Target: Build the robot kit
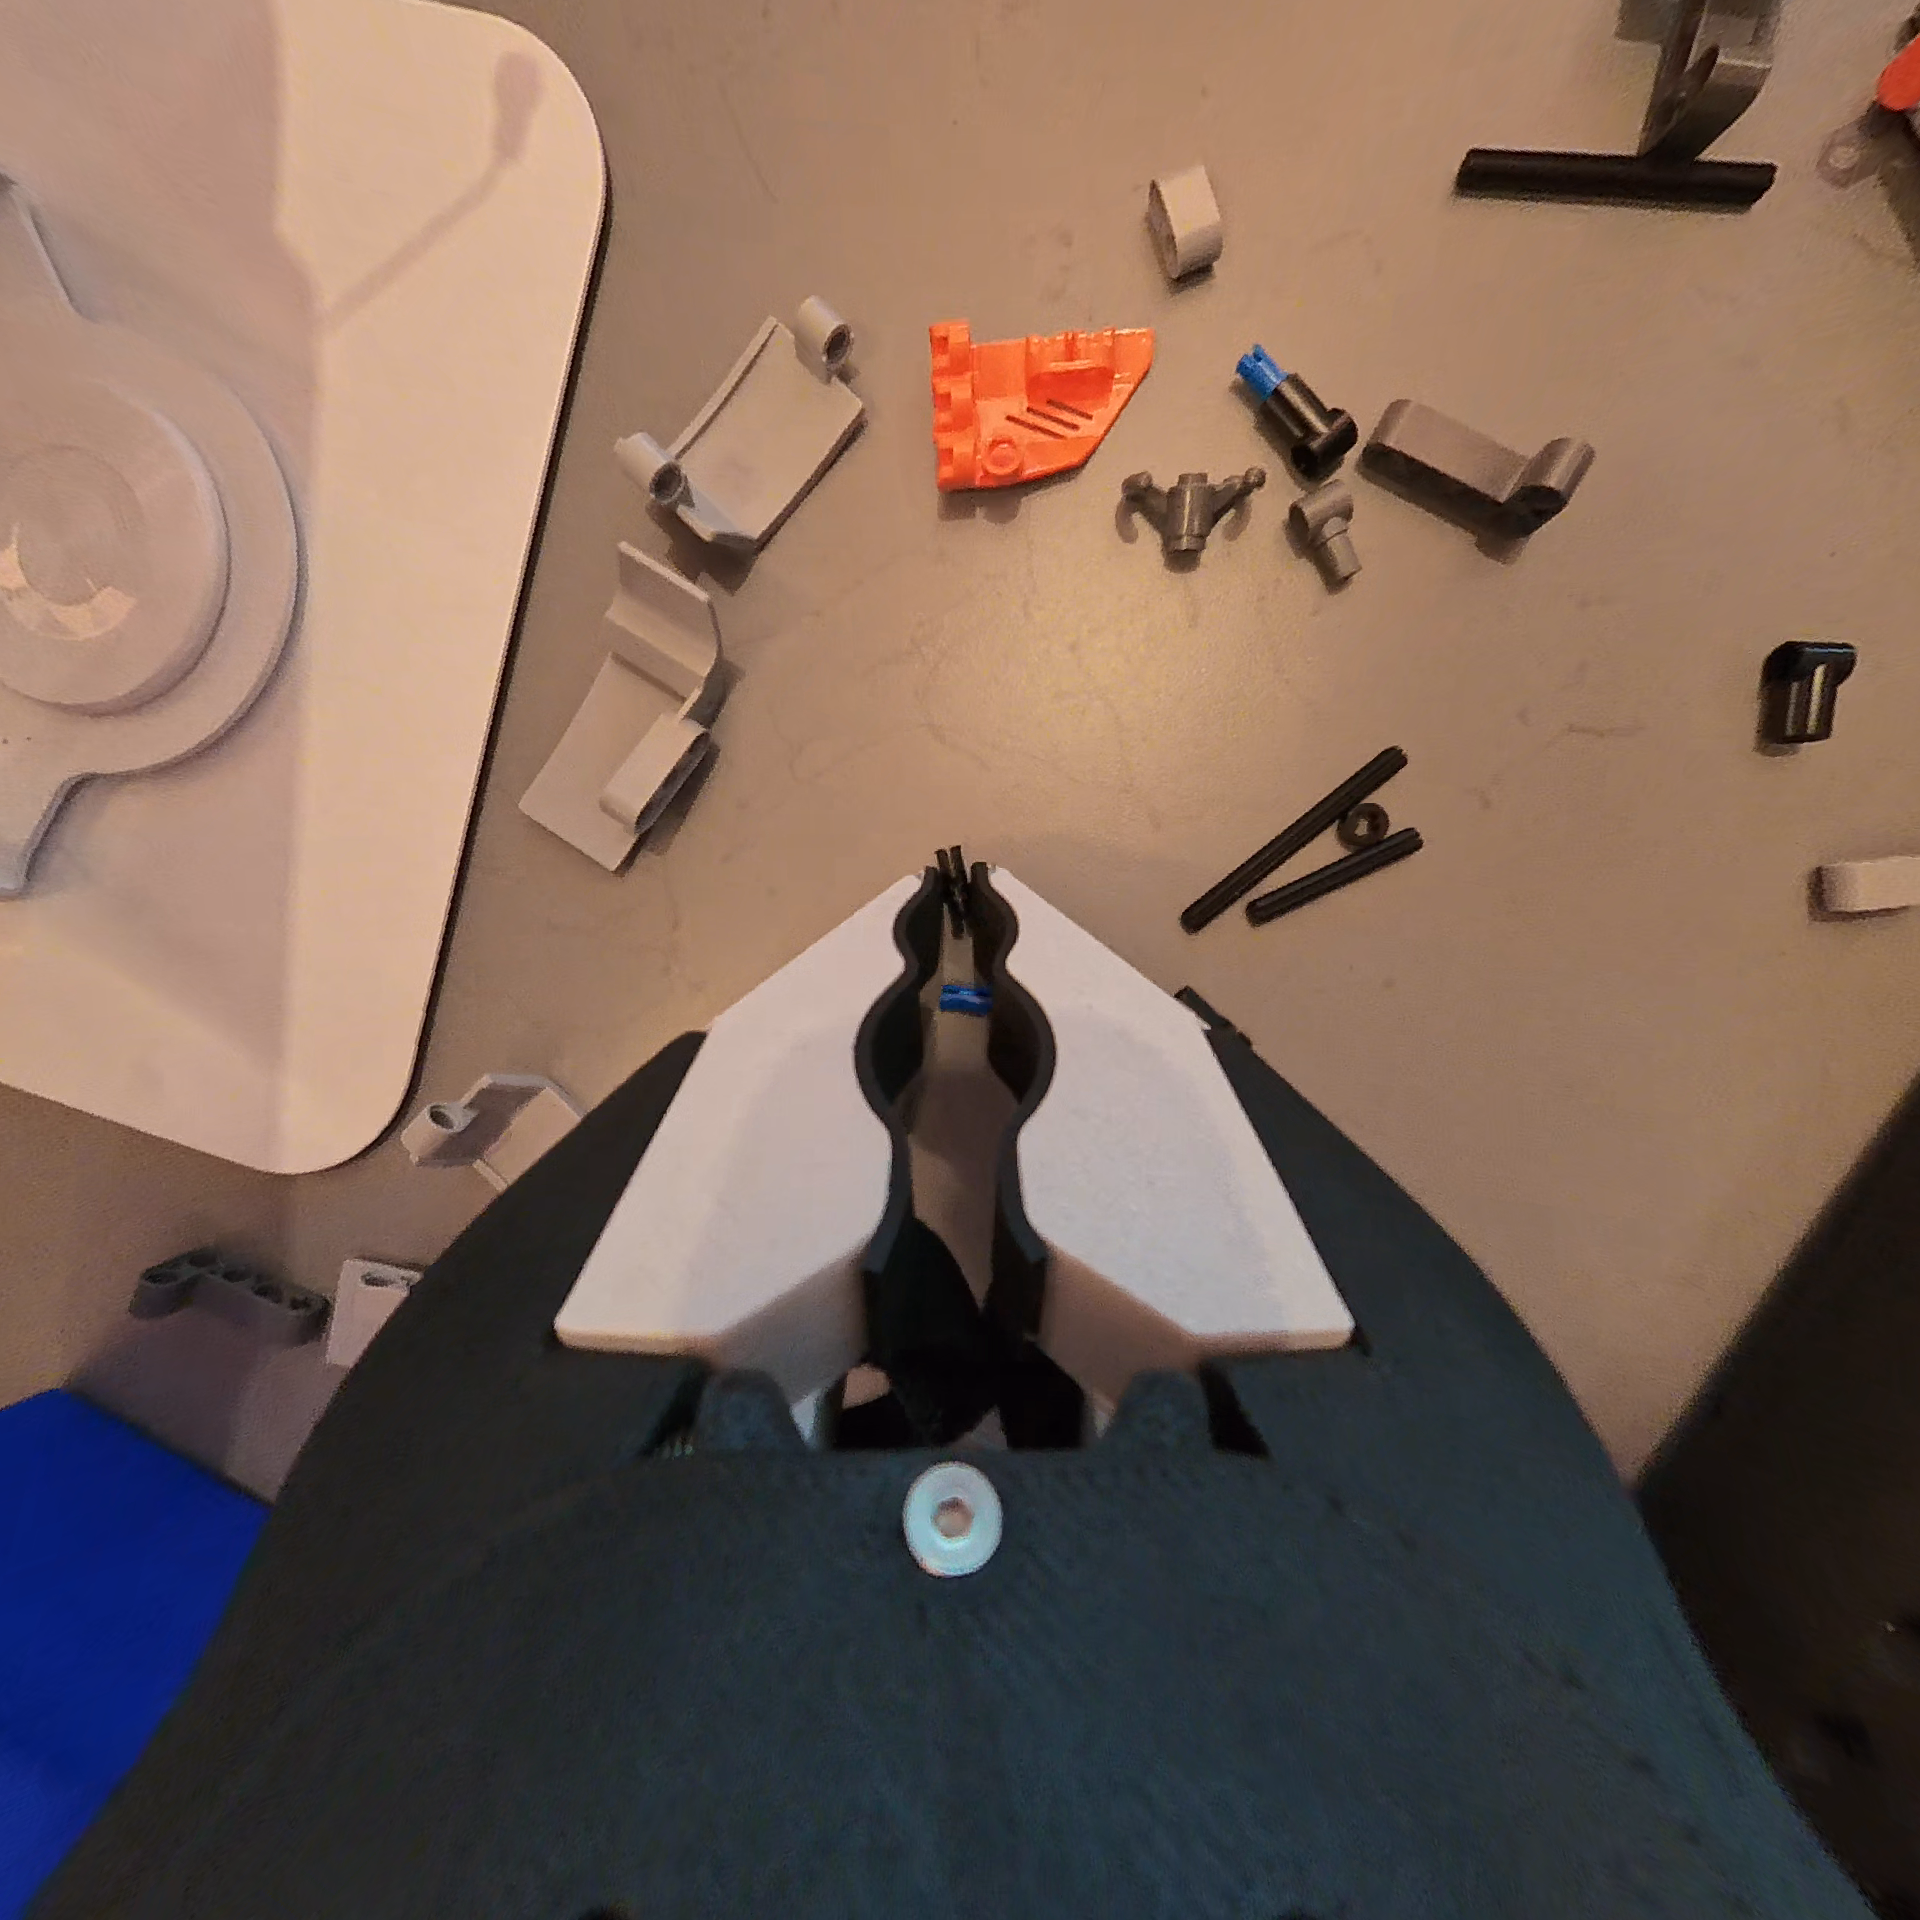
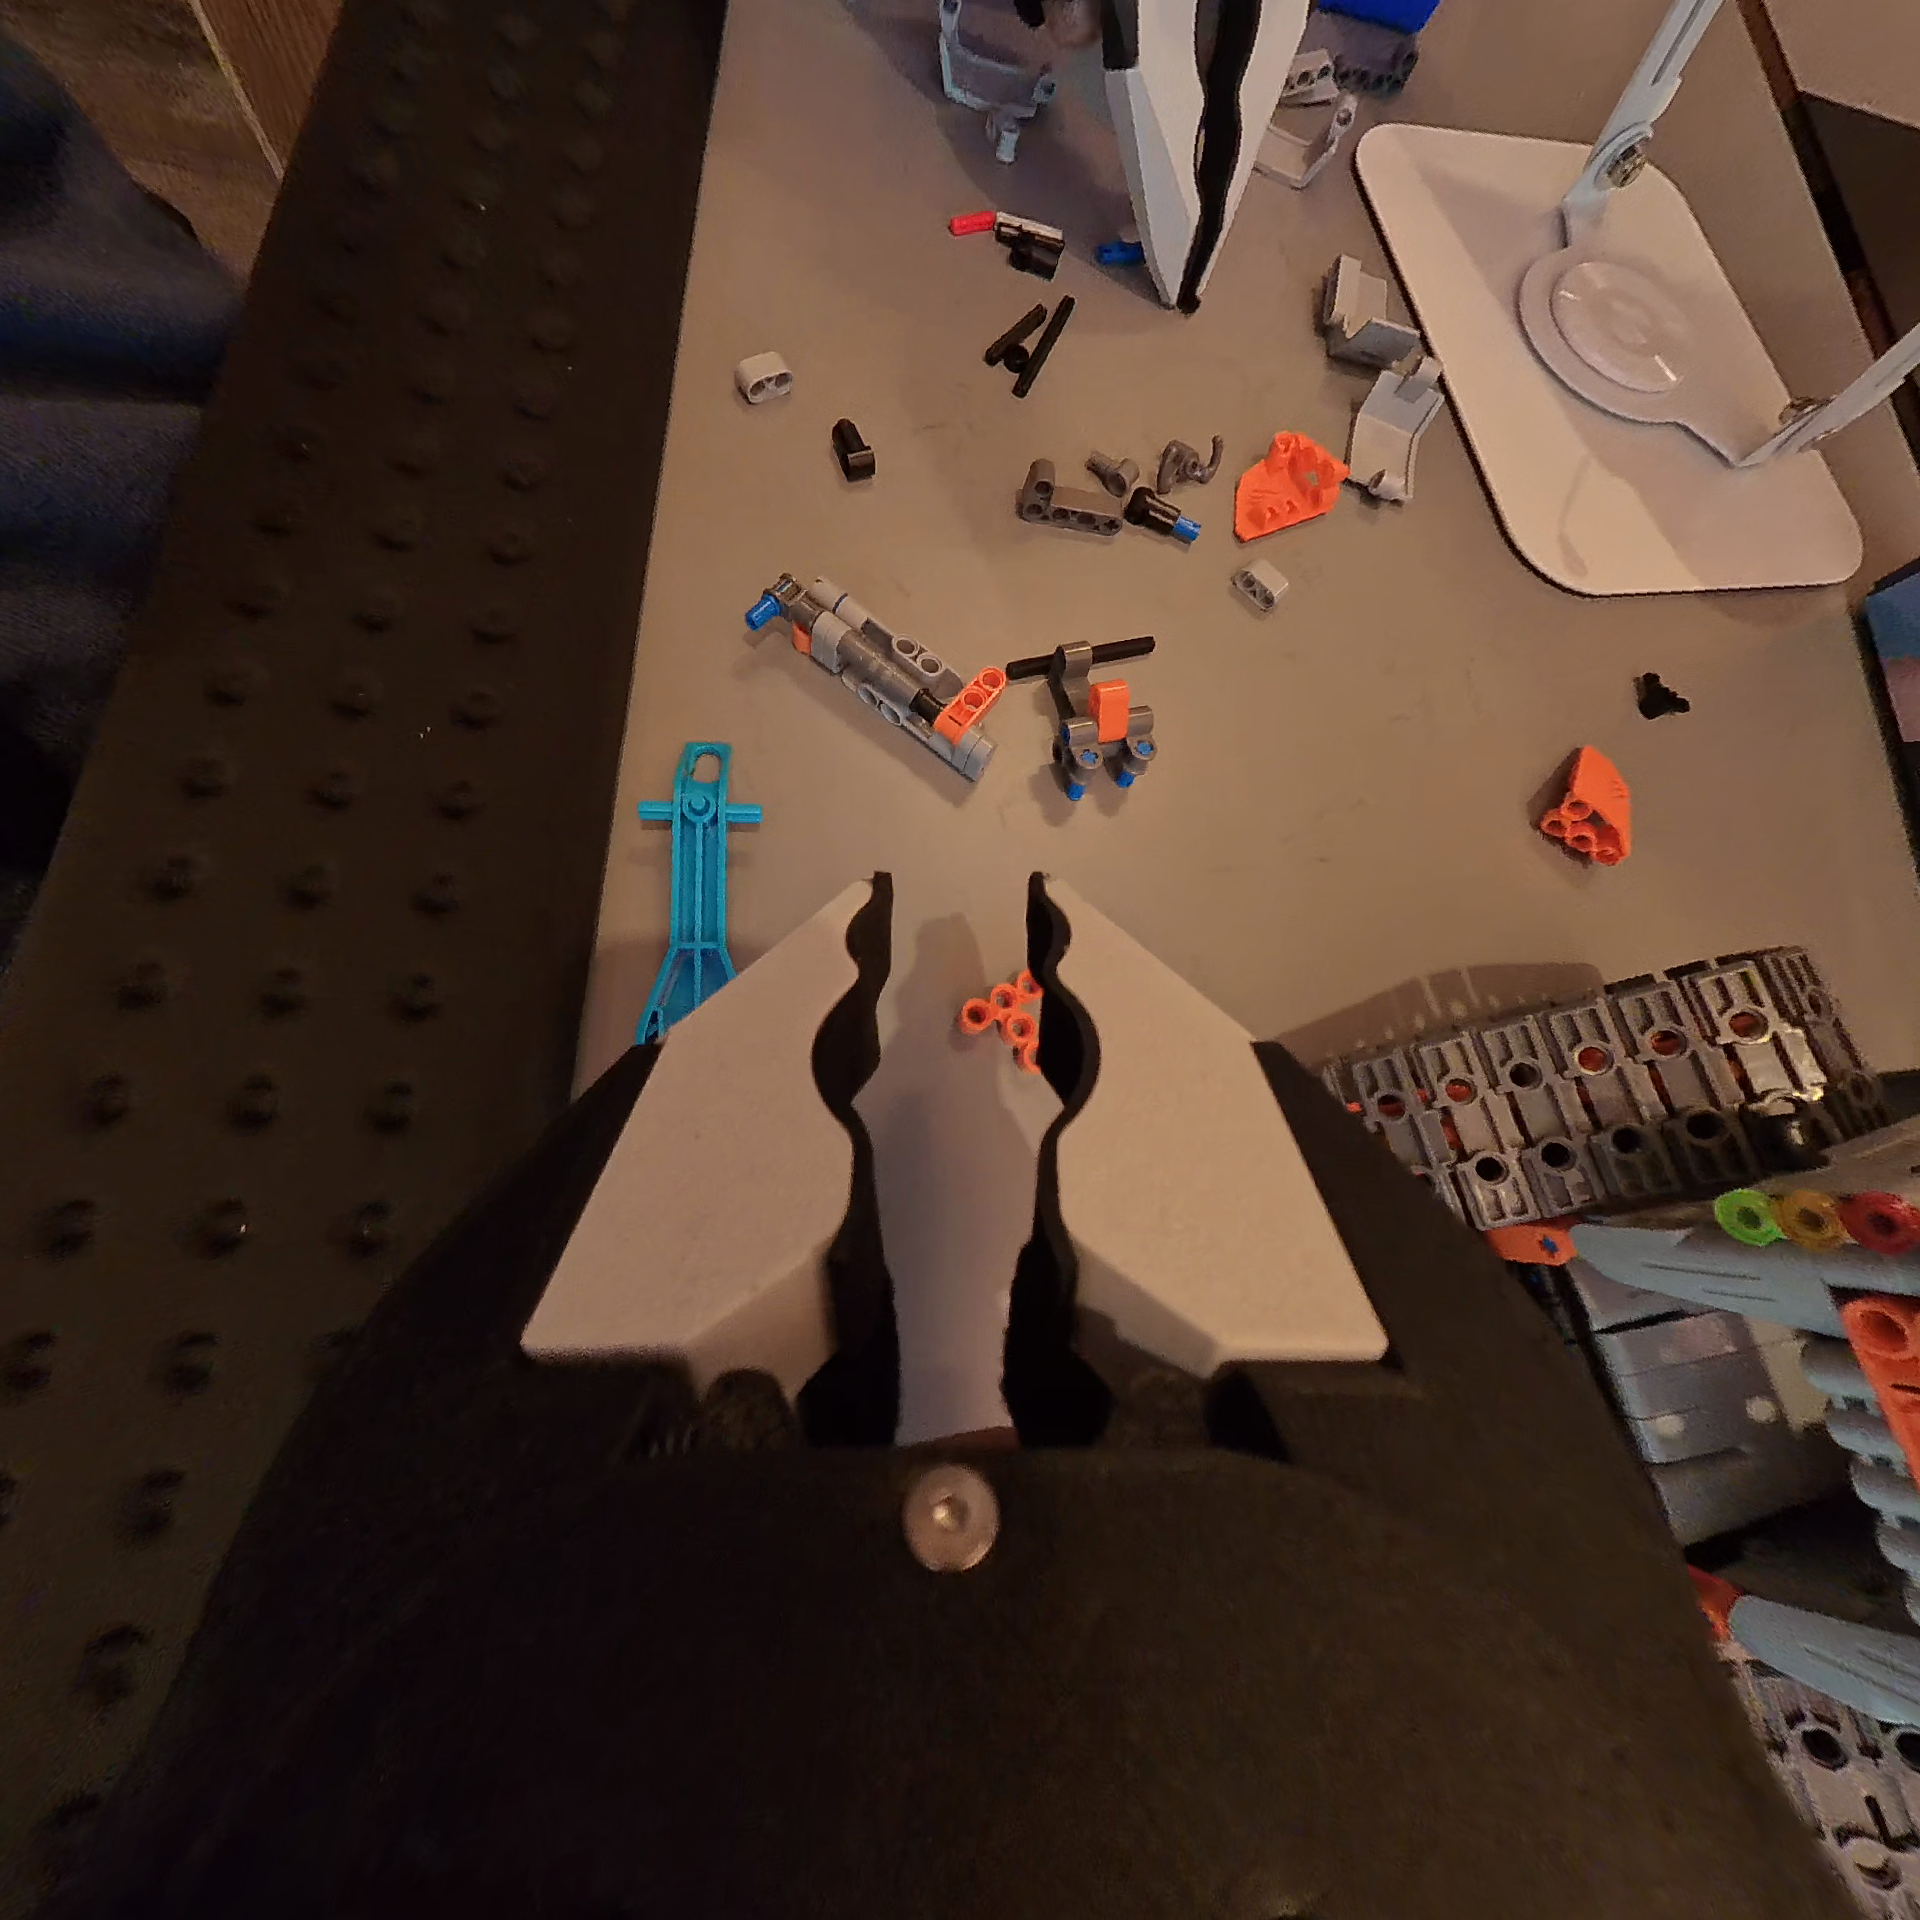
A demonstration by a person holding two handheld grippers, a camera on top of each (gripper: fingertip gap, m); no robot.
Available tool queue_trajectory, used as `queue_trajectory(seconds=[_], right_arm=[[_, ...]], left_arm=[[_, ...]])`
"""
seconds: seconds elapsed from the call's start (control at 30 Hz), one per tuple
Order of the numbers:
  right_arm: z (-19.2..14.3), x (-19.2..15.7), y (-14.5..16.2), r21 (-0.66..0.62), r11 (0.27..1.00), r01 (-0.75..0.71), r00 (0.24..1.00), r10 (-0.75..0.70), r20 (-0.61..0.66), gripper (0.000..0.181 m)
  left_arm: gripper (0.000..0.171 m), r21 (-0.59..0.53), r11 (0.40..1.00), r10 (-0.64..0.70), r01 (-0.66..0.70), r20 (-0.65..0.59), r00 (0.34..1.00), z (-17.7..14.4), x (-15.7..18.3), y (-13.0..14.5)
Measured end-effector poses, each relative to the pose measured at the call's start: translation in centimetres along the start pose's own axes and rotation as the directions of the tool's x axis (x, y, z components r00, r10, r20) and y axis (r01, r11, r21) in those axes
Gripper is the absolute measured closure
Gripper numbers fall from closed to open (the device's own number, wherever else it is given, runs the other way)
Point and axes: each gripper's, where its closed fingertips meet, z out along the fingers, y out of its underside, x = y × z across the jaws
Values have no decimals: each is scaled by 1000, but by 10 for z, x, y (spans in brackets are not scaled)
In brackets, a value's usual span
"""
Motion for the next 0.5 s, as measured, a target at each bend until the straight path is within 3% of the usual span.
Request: queue_trajectory(seconds=[0.13, 0.3, 0.5], right_arm=[[-3, 11, -13, 53, 999, 6, 998, -2, -68, 158], [-11, 21, -42, 163, 986, 43, 988, -18, -155, 158], [-24, 31, -66, 274, 961, 18, 973, 47, -227, 153]], left_arm=[[169, 84, 996, 35, -38, 41, 999, -10, 7, -21], [169, 309, 942, 131, -128, 13, 991, -33, 45, -83], [169, 434, 827, 285, -356, 220, 933, -39, 89, -152]])
